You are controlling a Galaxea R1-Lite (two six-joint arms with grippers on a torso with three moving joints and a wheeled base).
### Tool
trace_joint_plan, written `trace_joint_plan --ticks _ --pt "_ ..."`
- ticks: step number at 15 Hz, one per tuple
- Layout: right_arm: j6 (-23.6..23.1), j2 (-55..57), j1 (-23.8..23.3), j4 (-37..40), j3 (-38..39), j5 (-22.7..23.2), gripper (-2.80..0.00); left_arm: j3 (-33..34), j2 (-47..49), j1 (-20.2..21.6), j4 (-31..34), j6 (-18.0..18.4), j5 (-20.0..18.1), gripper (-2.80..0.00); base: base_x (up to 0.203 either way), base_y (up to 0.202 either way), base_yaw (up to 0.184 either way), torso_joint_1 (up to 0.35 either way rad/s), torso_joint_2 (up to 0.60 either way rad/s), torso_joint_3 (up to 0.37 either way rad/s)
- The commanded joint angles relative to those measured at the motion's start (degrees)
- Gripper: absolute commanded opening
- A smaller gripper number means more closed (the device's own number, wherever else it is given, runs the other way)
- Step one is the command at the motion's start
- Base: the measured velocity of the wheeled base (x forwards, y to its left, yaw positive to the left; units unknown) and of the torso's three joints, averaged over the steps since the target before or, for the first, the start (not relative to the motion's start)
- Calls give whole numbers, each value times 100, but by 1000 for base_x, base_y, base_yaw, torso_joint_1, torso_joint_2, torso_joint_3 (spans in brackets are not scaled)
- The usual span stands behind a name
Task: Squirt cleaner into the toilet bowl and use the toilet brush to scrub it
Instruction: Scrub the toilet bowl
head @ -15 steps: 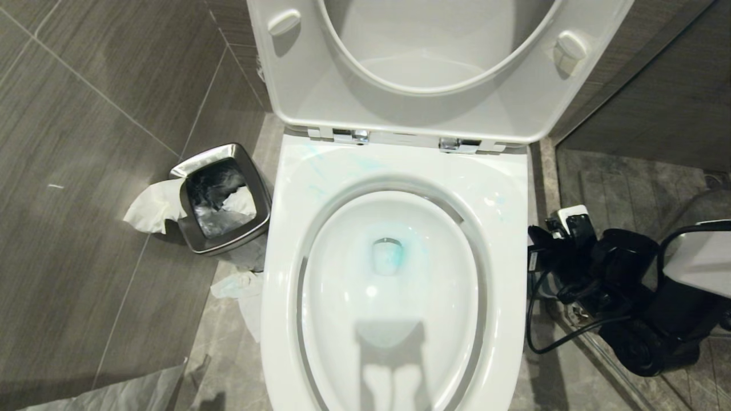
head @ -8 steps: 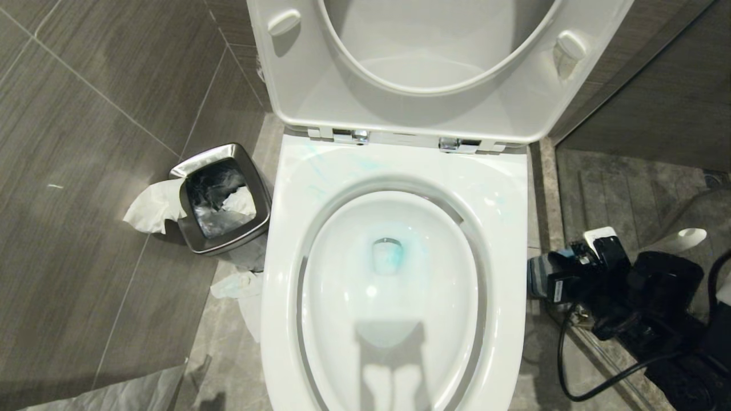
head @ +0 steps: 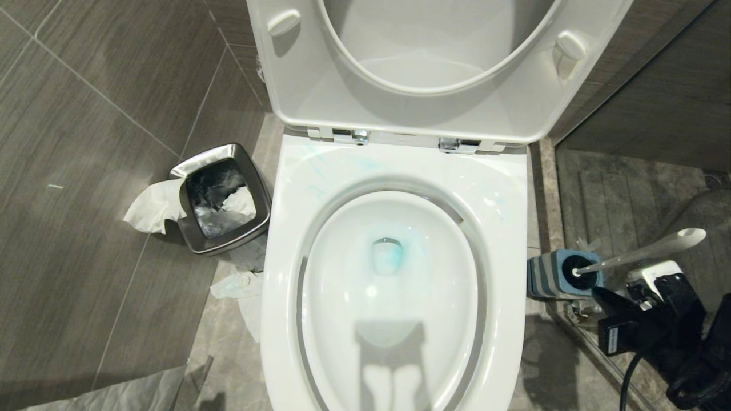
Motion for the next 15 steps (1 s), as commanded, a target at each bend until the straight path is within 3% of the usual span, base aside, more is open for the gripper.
trace_joint_plan --ticks 1,4,7,11,15 --pt "-68 -491 -115 -51 89 -72 -280 -1 7 0 3 2 1 -280 0 0 0 0 0 0" --pt "-368 -554 -257 -51 -253 -107 -280 -1 7 0 3 2 1 -280 0 0 0 0 0 0" --pt "-376 -609 -521 551 -1341 -89 -280 -1 7 0 3 2 1 -280 0 0 0 0 0 0" --pt "-28 -1384 -758 3441 -3110 82 -280 5 7 0 3 2 1 -280 0 0 0 0 0 0" --pt "267 -2381 -775 4852 -2913 857 -280 -1 7 0 3 2 1 -280 0 0 0 0 0 0"
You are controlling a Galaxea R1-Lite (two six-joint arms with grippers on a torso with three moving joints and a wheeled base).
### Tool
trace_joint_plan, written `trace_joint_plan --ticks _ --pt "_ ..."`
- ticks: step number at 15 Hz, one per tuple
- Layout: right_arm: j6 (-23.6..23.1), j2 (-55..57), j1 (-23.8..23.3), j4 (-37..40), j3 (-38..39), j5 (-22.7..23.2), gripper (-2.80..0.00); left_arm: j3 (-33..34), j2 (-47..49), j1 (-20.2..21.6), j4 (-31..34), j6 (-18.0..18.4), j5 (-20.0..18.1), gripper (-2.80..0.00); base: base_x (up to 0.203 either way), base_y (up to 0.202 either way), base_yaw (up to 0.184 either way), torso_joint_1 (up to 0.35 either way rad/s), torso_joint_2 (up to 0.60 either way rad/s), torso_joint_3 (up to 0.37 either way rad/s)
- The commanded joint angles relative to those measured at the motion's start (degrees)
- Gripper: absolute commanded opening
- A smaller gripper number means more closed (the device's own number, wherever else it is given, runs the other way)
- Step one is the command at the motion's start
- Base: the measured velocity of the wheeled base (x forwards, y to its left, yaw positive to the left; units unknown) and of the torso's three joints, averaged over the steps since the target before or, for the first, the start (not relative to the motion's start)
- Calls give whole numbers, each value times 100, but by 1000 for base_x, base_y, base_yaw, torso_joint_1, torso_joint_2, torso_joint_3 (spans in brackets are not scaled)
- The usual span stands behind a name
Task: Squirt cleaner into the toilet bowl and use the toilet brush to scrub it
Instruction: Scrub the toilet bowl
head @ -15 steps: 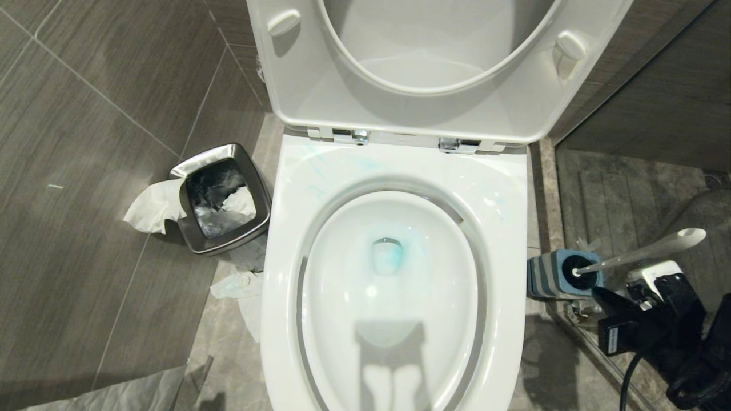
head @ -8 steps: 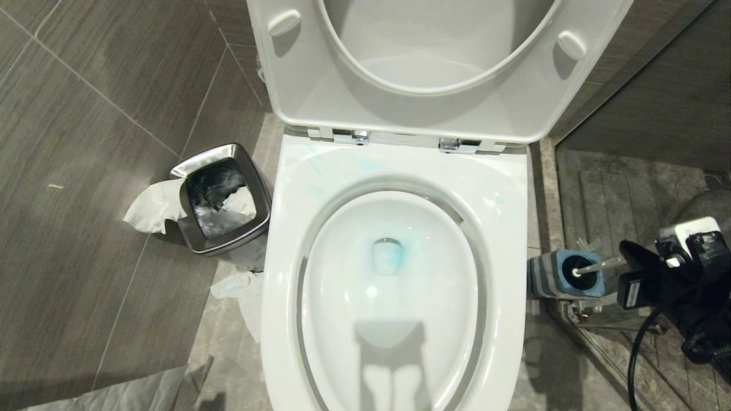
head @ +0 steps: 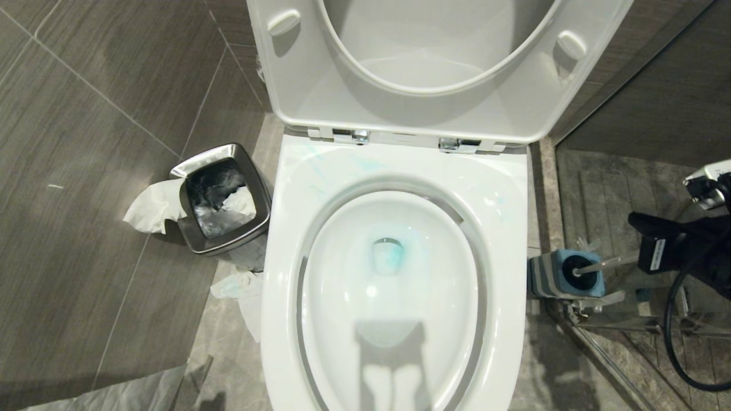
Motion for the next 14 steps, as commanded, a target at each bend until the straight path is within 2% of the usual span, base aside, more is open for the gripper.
trace_joint_plan --ticks 1,4,6,8,10,13,14 --pt "-41 -618 23 232 338 232 -280 -1 7 3 2 2 1 -280 0 0 0 0 0 0" --pt "-461 -1109 112 312 1241 468 -280 -1 7 3 2 2 1 -280 0 0 0 0 0 0" --pt "-687 -1217 126 138 1704 219 -280 -1 7 3 2 2 1 -280 0 0 0 0 0 0" --pt "-839 -1301 138 9 2099 -272 -280 -1 7 3 2 2 1 -280 0 0 0 0 0 0" --pt "-847 -1399 140 -128 2430 -398 -280 -1 7 3 2 2 1 -280 0 0 0 0 0 0" --pt "-871 -1489 201 -938 3068 -537 -280 -1 7 3 2 2 1 -280 0 0 0 0 0 0" --pt "-804 -1600 203 -996 3031 -608 -280 -1 7 3 2 2 1 -280 0 0 0 0 0 0"
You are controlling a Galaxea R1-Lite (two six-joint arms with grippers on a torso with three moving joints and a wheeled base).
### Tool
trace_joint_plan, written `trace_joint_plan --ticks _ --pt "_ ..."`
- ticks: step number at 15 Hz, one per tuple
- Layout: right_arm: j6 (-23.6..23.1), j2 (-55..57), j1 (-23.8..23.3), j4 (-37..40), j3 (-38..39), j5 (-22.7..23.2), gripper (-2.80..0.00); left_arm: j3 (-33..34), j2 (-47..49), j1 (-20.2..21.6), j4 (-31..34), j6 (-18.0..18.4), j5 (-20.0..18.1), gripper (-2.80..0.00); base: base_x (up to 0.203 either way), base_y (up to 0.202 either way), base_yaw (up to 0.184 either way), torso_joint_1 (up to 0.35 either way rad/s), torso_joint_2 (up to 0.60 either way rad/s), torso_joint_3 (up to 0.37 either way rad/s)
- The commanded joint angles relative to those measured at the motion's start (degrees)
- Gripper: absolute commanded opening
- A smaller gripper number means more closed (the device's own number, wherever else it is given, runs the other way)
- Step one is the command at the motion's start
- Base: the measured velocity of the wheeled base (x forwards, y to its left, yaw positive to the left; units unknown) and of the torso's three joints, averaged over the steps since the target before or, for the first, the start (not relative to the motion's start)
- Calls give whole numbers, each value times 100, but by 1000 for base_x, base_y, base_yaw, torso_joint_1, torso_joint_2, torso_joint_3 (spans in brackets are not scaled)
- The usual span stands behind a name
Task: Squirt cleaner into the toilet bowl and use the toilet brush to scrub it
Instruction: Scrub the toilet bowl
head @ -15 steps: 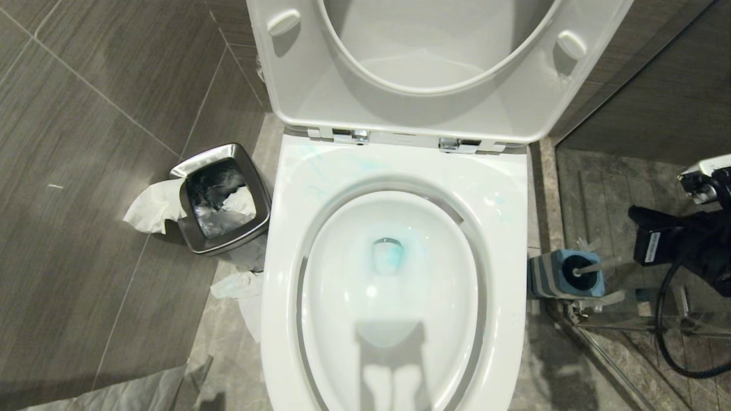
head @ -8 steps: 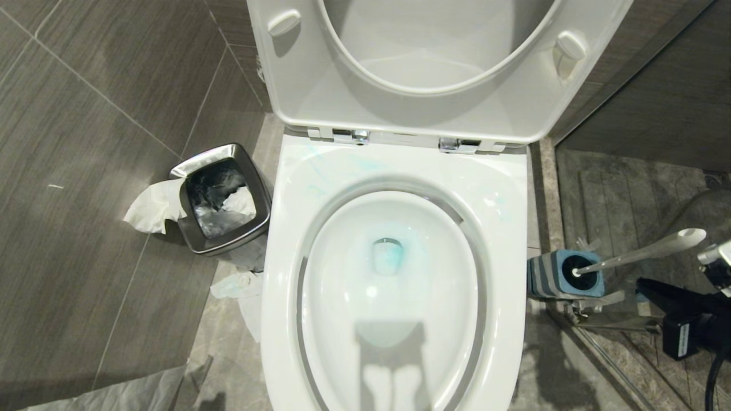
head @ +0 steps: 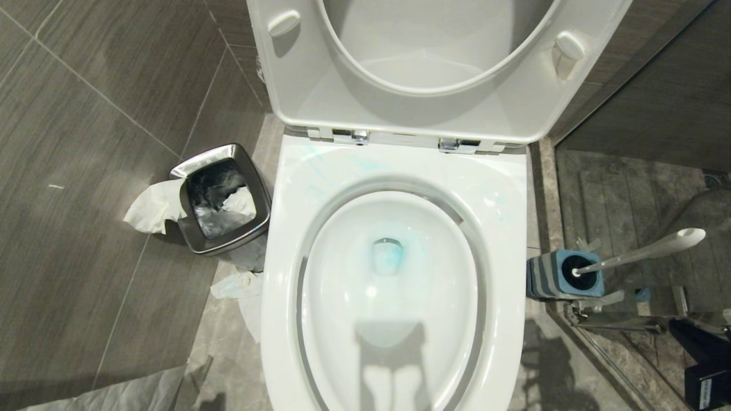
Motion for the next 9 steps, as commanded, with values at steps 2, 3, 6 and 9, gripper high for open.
trace_joint_plan --ticks 2,3,6,9 --pt "251 -487 19 -32 14 -126 -280 -1 7 3 2 -3 1 -280 0 0 0 0 0 0" --pt "332 -722 20 16 -37 -150 -280 -1 7 3 2 -3 1 -280 0 0 0 0 0 0" --pt "400 -1669 19 467 -129 -170 -280 -1 7 3 2 -3 1 -280 0 0 0 0 0 0" --pt "400 -2589 -19 909 -139 -188 -280 -1 7 3 2 -3 1 -280 0 0 0 0 0 0"
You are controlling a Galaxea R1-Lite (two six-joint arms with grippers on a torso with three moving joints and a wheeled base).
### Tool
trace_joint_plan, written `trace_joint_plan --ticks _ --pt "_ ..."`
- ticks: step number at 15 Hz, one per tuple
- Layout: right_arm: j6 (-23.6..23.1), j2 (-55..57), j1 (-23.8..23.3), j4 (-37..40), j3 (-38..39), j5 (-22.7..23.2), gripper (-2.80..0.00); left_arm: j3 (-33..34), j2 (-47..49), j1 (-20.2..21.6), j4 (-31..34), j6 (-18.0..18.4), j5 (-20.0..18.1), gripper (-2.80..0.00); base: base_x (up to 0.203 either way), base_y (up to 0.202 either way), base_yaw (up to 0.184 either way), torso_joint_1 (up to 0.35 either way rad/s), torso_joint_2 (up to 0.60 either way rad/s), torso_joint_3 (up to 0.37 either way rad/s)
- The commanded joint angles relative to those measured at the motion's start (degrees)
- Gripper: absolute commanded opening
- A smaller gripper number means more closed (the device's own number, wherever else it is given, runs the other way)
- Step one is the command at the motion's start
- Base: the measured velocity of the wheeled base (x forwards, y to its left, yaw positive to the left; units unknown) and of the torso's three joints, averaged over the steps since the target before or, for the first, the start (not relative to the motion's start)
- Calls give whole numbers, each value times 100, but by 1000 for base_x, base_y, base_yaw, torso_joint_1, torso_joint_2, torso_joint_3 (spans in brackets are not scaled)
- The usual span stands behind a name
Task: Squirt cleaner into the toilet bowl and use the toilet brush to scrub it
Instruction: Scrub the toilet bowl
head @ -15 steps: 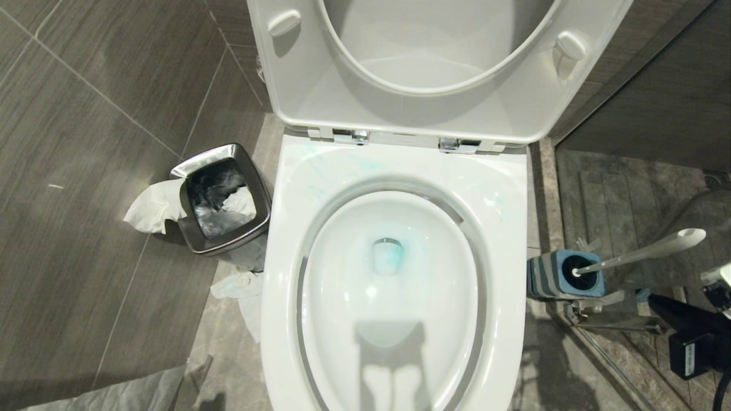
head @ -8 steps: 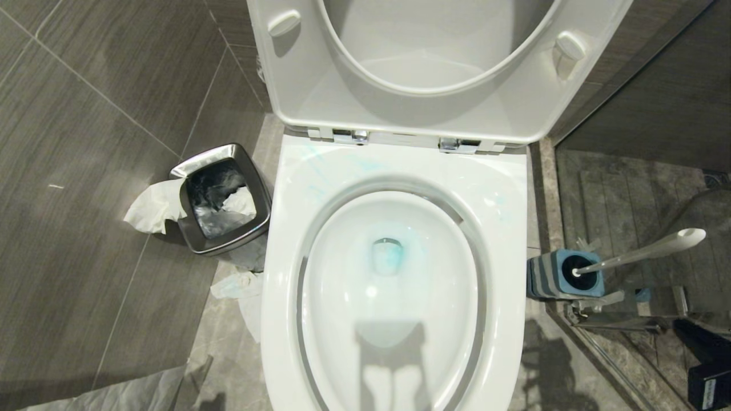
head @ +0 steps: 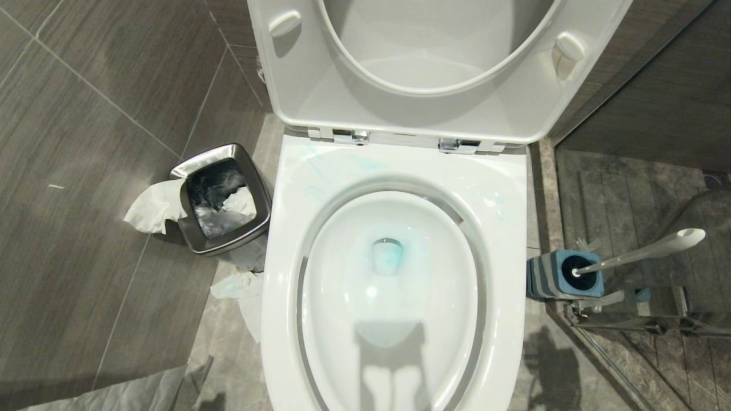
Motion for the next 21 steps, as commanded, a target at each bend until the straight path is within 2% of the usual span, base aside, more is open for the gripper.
trace_joint_plan --ticks 1,4,9,11,14,18,21 --pt "-10 -773 -21 162 6 -26 -280 13 7 0 2 -2 1 -280 0 0 0 0 0 0" --pt "11 -1475 -459 392 155 -142 -280 -1 7 0 2 -2 1 -280 0 0 0 0 0 0" --pt "-127 -2695 -517 1494 222 247 -280 -1 7 0 2 -2 1 -280 0 0 0 0 0 0" --pt "496 -2700 -506 1682 223 403 -280 -1 7 0 2 -2 1 -280 0 0 0 0 0 0" --pt "865 -3010 -248 2182 223 446 -280 -1 7 0 2 -2 1 -280 0 0 0 0 0 0" --pt "967 -3820 -80 3648 223 601 -280 -1 7 0 2 -2 1 -280 0 0 0 0 0 0" --pt "985 -4345 -75 3940 212 876 -280 -1 7 0 2 -2 1 -280 0 0 0 0 0 0"
